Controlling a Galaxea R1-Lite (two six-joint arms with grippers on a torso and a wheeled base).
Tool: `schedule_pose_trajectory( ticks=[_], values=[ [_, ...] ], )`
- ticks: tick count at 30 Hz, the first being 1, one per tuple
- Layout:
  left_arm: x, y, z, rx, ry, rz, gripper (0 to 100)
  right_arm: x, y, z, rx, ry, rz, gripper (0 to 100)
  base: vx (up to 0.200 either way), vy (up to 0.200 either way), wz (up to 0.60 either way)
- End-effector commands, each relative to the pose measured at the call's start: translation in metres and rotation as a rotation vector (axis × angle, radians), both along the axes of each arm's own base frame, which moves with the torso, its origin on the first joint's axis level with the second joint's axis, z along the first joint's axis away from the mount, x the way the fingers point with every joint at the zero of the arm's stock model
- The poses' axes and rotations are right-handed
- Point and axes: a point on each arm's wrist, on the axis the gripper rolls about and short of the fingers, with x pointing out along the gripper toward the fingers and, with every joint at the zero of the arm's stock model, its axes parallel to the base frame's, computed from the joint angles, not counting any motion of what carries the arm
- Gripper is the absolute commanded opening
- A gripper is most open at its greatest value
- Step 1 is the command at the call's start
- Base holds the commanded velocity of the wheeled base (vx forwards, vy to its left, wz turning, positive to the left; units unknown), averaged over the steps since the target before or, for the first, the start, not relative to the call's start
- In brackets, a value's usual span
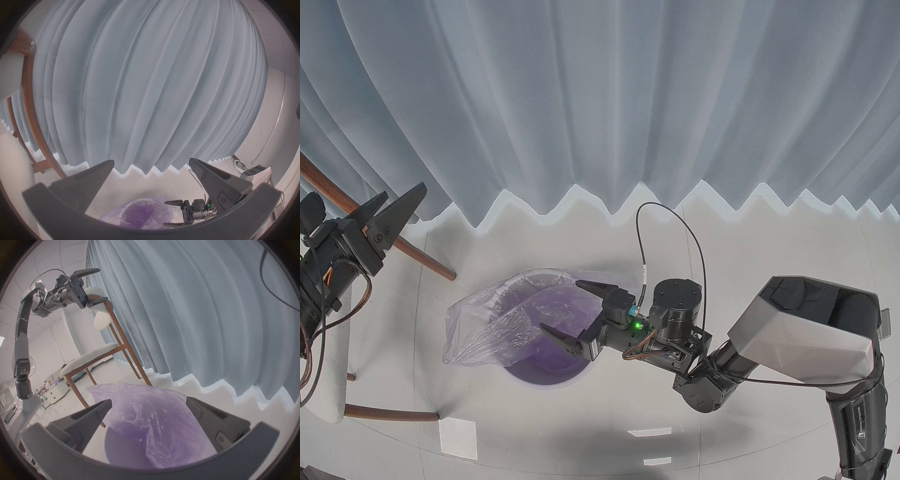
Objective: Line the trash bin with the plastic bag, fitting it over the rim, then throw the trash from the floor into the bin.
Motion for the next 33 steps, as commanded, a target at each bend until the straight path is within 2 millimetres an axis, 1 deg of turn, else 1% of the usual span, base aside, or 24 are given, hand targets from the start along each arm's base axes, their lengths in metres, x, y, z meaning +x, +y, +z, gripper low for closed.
schedule_pose_trajectory(
  ticks=[1, 3, 4, 7, 11, 14, 15, 16, 17, 18, 19, 21, 22, 24, 27, 30, 31, 32, 33],
  values=[
    [0.001, -0.001, -0.001, 0.0, 0.007, -0.003, 100, 0.003, 0.007, -0.012, -0.007, 0.007, 0.007, 100, 0.0, 0.0, 0.0],
    [0.0, 0.0, -0.002, 0.001, 0.006, -0.001, 100, 0.005, 0.008, -0.017, -0.012, 0.012, 0.004, 100, 0.0, 0.0, 0.0],
    [0.001, -0.001, -0.002, 0.001, 0.008, -0.002, 100, 0.006, 0.009, -0.019, -0.012, 0.012, 0.004, 0, 0.0, 0.0, 0.0],
    [0.001, -0.001, -0.002, 0.002, 0.008, -0.004, 100, 0.006, 0.01, -0.021, -0.013, 0.013, 0.007, 0, 0.0, 0.0, 0.0],
    [0.001, -0.001, -0.002, 0.002, 0.008, -0.004, 100, 0.002, 0.013, -0.02, -0.01, 0.012, 0.017, 0, 0.0, 0.0, 0.0],
    [0.001, -0.001, -0.002, 0.002, 0.008, -0.004, 100, -0.003, 0.015, -0.018, -0.006, 0.006, 0.028, 0, 0.0, 0.0, 0.0],
    [0.0, -0.001, -0.003, 0.003, 0.01, -0.004, 100, -0.008, 0.012, -0.014, 0.003, -0.004, 0.028, 0, 0.0, 0.0, 0.0],
    [0.0, -0.001, -0.003, 0.004, 0.012, -0.004, 100, -0.011, 0.01, -0.014, 0.003, -0.004, 0.03, 0, 0.0, 0.0, 0.0],
    [0.0, -0.002, -0.005, 0.01, 0.017, -0.005, 100, -0.018, 0.006, -0.014, 0.001, -0.002, 0.034, 0, 0.0, 0.0, 0.0],
    [0.0, -0.002, -0.006, 0.011, 0.018, -0.007, 100, -0.02, 0.005, -0.015, 0.0, -0.001, 0.036, 0, 0.0, 0.0, 0.0],
    [-0.001, -0.003, -0.01, 0.025, 0.03, -0.009, 100, -0.032, -0.002, -0.016, -0.013, 0.012, 0.042, 0, 0.0, 0.0, 0.0],
    [-0.002, -0.003, -0.015, 0.04, 0.04, -0.011, 100, -0.044, -0.011, -0.021, -0.028, 0.028, 0.048, 0, 0.0, 0.0, 0.0],
    [-0.002, -0.003, -0.015, 0.04, 0.04, -0.011, 100, -0.044, -0.011, -0.021, -0.028, 0.028, 0.048, 0, 0.0, 0.0, 0.0],
    [0.001, -0.007, -0.017, 0.045, 0.055, -0.02, 100, -0.058, -0.024, -0.03, -0.047, 0.047, 0.05, 0, 0.0, 0.0, 0.0],
    [0.002, -0.007, -0.017, 0.045, 0.052, -0.026, 100, -0.074, -0.039, -0.041, -0.094, 0.091, 0.053, 0, 0.0, 0.0, 0.0],
    [0.001, -0.008, -0.015, 0.044, 0.046, -0.029, 100, -0.1, -0.043, -0.045, -0.144, 0.143, 0.095, 0, 0.0, 0.0, 0.0],
    [0.001, -0.008, -0.015, 0.044, 0.046, -0.031, 100, -0.102, -0.043, -0.046, -0.15, 0.148, 0.098, 0, 0.0, 0.0, 0.0],
    [0.0, -0.009, -0.015, 0.043, 0.045, -0.037, 100, -0.111, -0.046, -0.051, -0.181, 0.171, 0.099, 0, 0.0, 0.0, 0.0],
    [0.0, -0.01, -0.015, 0.044, 0.046, -0.042, 100, -0.116, -0.047, -0.055, -0.198, 0.185, 0.095, 0, 0.0, 0.0, 0.0]
  ],
)
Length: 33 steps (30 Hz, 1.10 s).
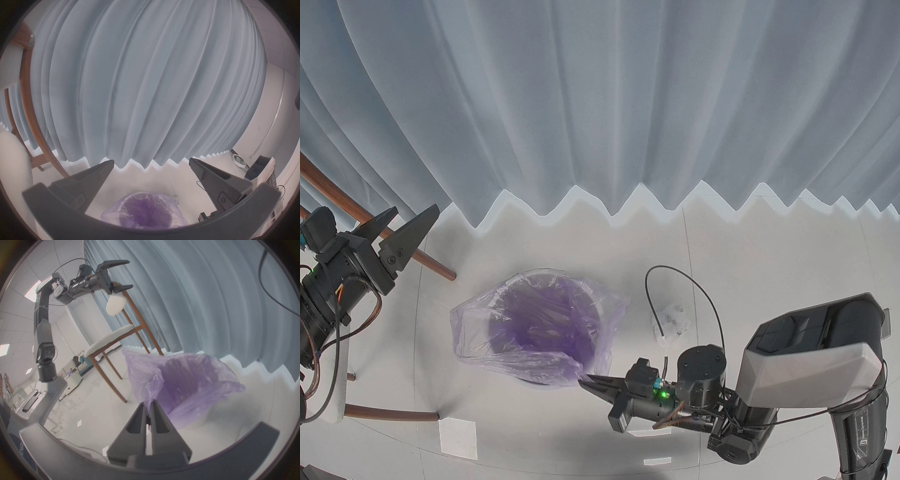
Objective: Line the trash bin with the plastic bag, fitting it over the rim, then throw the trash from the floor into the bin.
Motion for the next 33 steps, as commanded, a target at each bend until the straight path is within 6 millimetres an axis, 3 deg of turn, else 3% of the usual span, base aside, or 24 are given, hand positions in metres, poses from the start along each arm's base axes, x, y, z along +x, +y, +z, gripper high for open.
schedule_pose_trajectory(
  ticks=[1, 16, 29, 30, 33],
  values=[
    [0.001, -0.005, -0.002, 0.004, 0.01, -0.024, 100, -0.041, -0.011, -0.008, -0.087, 0.068, 0.031, 0, 0.0, 0.0, 0.0],
    [0.006, -0.007, -0.001, 0.003, 0.014, -0.032, 100, -0.035, 0.0, -0.07, -0.195, 0.13, -0.041, 0, 0.0, 0.0, 0.0],
    [0.012, -0.009, -0.008, 0.013, 0.045, -0.035, 100, -0.033, 0.003, -0.07, -0.124, 0.239, -0.114, 0, 0.0, 0.0, 0.0],
    [0.012, -0.009, -0.007, 0.013, 0.043, -0.035, 100, -0.035, 0.002, -0.07, -0.126, 0.249, -0.115, 100, 0.0, 0.0, 0.0],
    [0.012, -0.009, -0.007, 0.011, 0.044, -0.035, 100, -0.038, 0.001, -0.062, -0.117, 0.253, -0.11, 100, 0.0, 0.0, 0.0]
  ],
)
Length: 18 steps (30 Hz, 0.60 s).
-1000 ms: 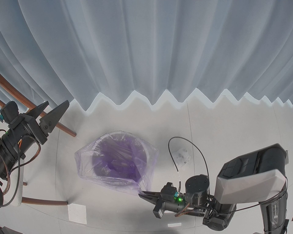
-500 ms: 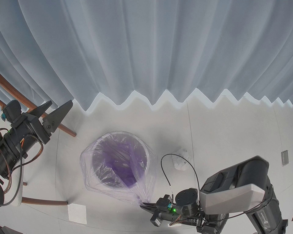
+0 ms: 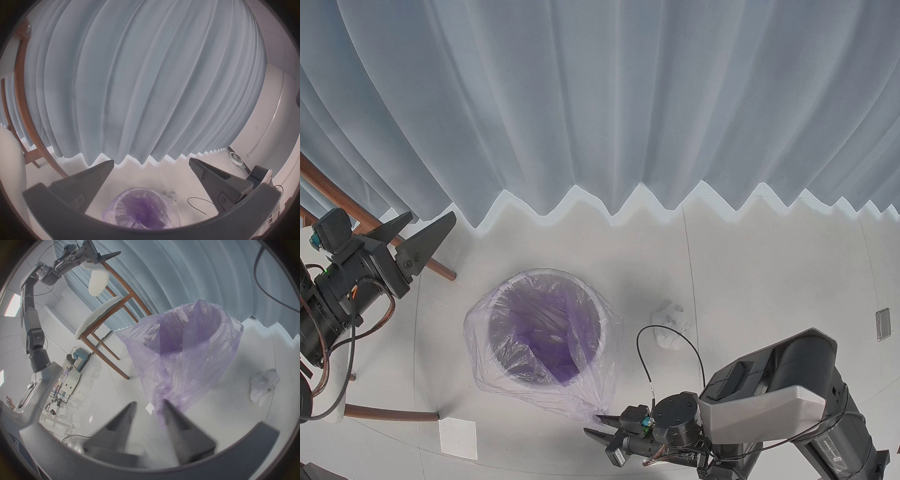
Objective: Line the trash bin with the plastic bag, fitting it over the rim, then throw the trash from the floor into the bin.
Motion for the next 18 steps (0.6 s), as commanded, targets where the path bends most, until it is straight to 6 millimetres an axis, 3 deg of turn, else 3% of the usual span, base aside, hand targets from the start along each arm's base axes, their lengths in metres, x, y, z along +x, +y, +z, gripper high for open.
schedule_pose_trajectory(
  ticks=[1, 5, 6, 7, 11, 15, 17, 18],
  values=[
    [0.002, 0.0, -0.001, -0.003, 0.008, -0.002, 100, -0.012, 0.003, 0.027, 0.066, -0.006, 0.018, 100, 0.0, 0.0, 0.0],
    [0.0, -0.003, 0.001, -0.011, 0.002, -0.017, 100, -0.037, 0.002, 0.078, 0.195, 0.032, 0.041, 100, 0.0, 0.0, 0.0],
    [0.0, -0.003, 0.001, -0.011, 0.002, -0.017, 100, -0.037, 0.002, 0.078, 0.195, 0.032, 0.041, 100, 0.0, 0.0, 0.0],
    [-0.002, -0.004, 0.0, -0.022, 0.007, -0.018, 100, -0.051, -0.005, 0.097, 0.231, 0.044, 0.057, 100, 0.0, 0.0, 0.0],
    [-0.02, -0.01, 0.011, -0.085, -0.026, -0.07, 100, -0.077, -0.027, 0.145, 0.337, 0.02, 0.06, 100, 0.0, 0.0, 0.0],
    [-0.05, -0.015, 0.026, -0.21, -0.024, -0.164, 100, -0.086, -0.051, 0.179, 0.441, -0.014, 0.027, 100, 0.0, 0.0, 0.0],
    [-0.054, -0.014, 0.024, -0.211, 0.046, -0.163, 100, -0.084, -0.06, 0.186, 0.461, -0.033, 0.006, 100, 0.0, 0.0, 0.0],
    [-0.056, -0.013, 0.008, -0.152, 0.213, -0.133, 100, -0.081, -0.073, 0.197, 0.499, -0.067, -0.025, 100, 0.0, 0.0, 0.0]
  ],
)
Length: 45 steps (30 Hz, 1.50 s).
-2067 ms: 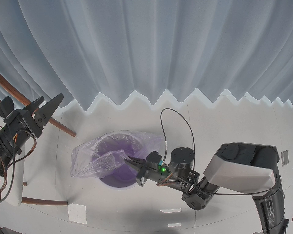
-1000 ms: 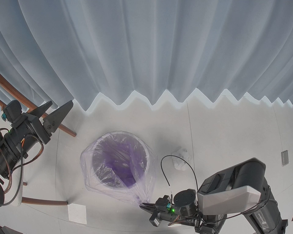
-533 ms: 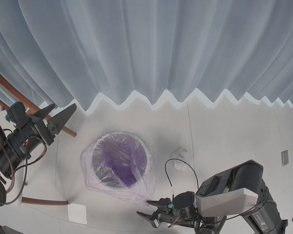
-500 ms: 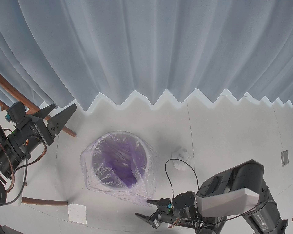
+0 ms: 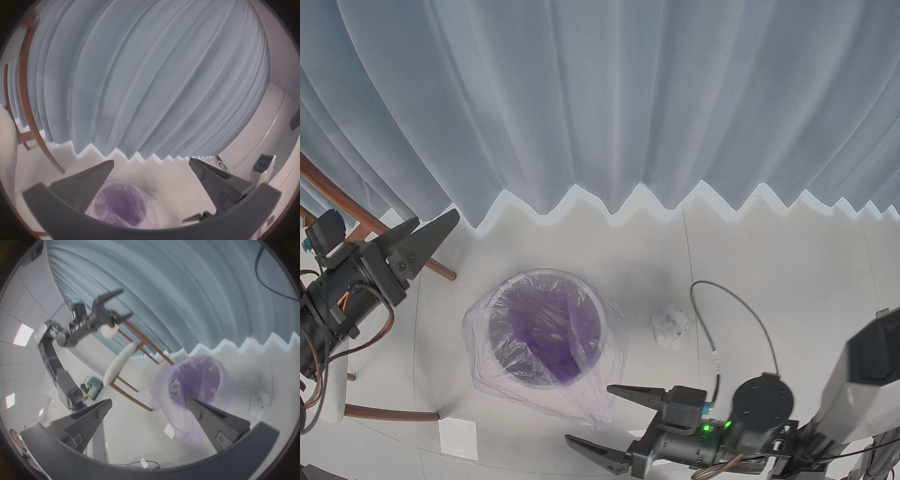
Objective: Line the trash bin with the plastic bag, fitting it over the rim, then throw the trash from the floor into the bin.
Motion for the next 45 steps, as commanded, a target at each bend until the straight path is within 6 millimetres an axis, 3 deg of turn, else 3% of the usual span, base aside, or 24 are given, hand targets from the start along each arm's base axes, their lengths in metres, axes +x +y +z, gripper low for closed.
schedule_pose_trajectory(
  ticks=[1, 4, 6, 10, 19, 27, 36, 42, 45],
  values=[
    [-0.04, -0.002, -0.003, -0.015, 0.215, -0.075, 100, -0.02, -0.055, 0.076, 0.236, -0.1, -0.07, 100, 0.0, 0.0, 0.0],
    [-0.046, -0.001, -0.019, 0.059, 0.393, -0.088, 100, -0.011, -0.066, 0.094, 0.292, -0.157, -0.109, 100, 0.0, 0.0, 0.0],
    [-0.048, -0.001, -0.029, 0.006, 0.528, -0.083, 100, 0.007, -0.078, 0.109, 0.322, -0.238, -0.195, 100, 0.0, 0.0, 0.0],
    [-0.041, -0.01, -0.035, -0.135, 0.683, -0.106, 100, 0.028, -0.098, 0.11, 0.297, -0.255, -0.293, 100, 0.0, 0.0, 0.0],
    [-0.024, -0.02, -0.066, -0.128, 0.776, -0.14, 100, 0.028, -0.101, 0.114, 0.305, -0.272, -0.277, 100, 0.0, 0.0, 0.0],
    [-0.019, -0.022, -0.08, -0.117, 0.849, -0.137, 100, 0.028, -0.101, 0.114, 0.3, -0.282, -0.277, 100, -0.2, 0.0, 0.0],
    [0.013, -0.024, -0.107, -0.109, 0.95, -0.038, 100, 0.036, -0.108, 0.119, 0.3, -0.325, -0.32, 100, -0.089, 0.0, 0.0],
    [0.053, -0.025, -0.128, -0.237, 0.963, 0.037, 100, 0.036, -0.112, 0.125, 0.308, -0.358, -0.332, 100, 0.0, 0.0, 0.0],
    [0.061, -0.028, -0.137, -0.247, 0.971, 0.043, 100, 0.036, -0.114, 0.127, 0.313, -0.364, -0.338, 100, 0.0, 0.0, 0.0]
  ],
)
